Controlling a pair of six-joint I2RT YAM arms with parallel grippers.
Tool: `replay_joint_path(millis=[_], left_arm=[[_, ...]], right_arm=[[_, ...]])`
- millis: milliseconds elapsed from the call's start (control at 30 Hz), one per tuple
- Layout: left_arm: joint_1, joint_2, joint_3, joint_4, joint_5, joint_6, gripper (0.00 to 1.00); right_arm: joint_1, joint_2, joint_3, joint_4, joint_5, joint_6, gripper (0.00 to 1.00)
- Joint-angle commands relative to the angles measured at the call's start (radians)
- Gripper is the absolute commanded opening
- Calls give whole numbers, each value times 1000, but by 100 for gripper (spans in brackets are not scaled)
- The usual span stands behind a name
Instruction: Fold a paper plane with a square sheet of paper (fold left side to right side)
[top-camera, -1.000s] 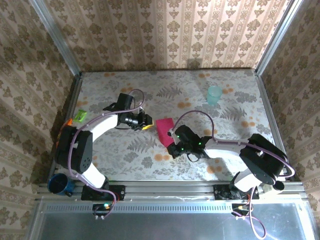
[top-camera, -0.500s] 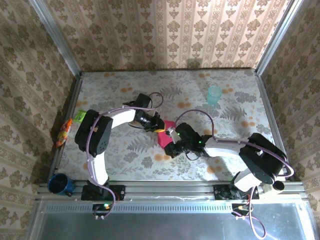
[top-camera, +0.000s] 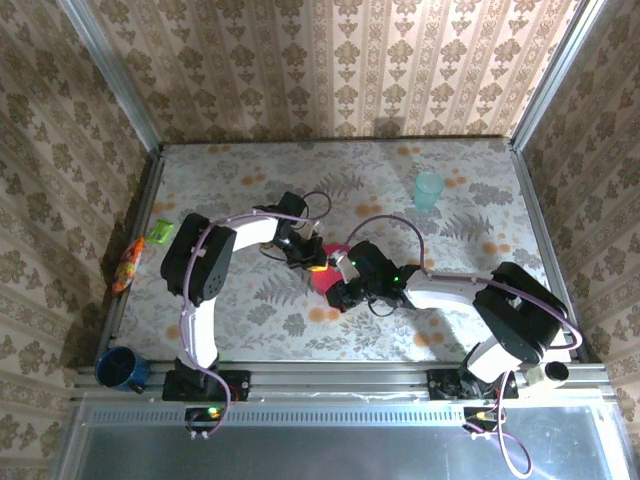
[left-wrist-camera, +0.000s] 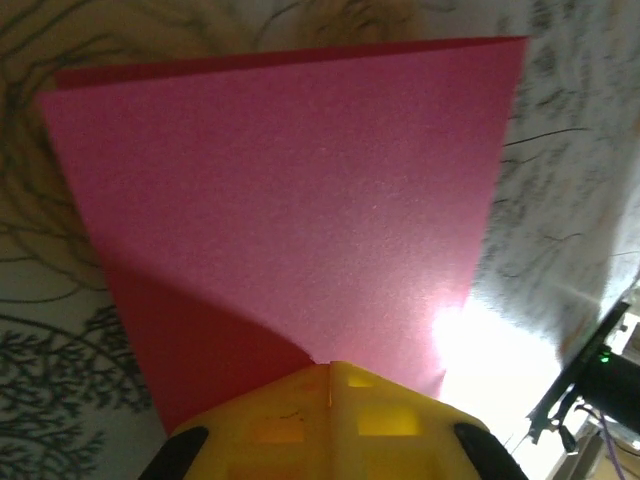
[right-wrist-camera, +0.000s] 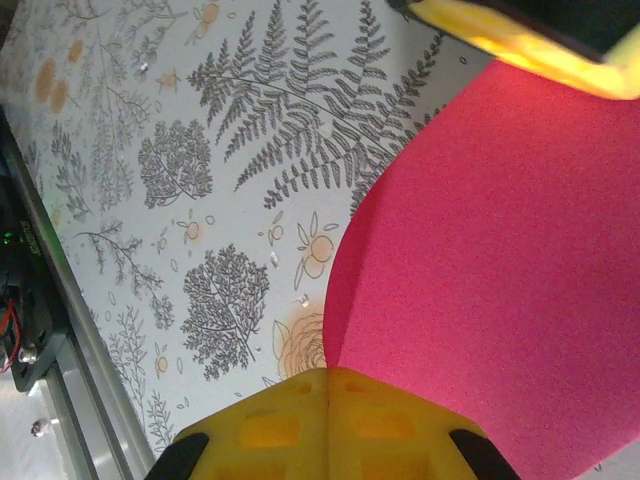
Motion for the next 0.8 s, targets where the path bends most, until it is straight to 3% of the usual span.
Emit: replay_joint_path(millis=[0, 167, 767], left_arm=[[-10, 12, -3, -50, -59, 40, 6], [-14, 30, -8, -81, -116, 64, 4], [-23, 42, -14, -92, -135, 62, 2]], right_arm=[[-9, 10, 39, -72, 1, -19, 0], [-19, 24, 72, -148, 34, -25, 0], [-68, 102, 151, -285, 134, -3, 0]])
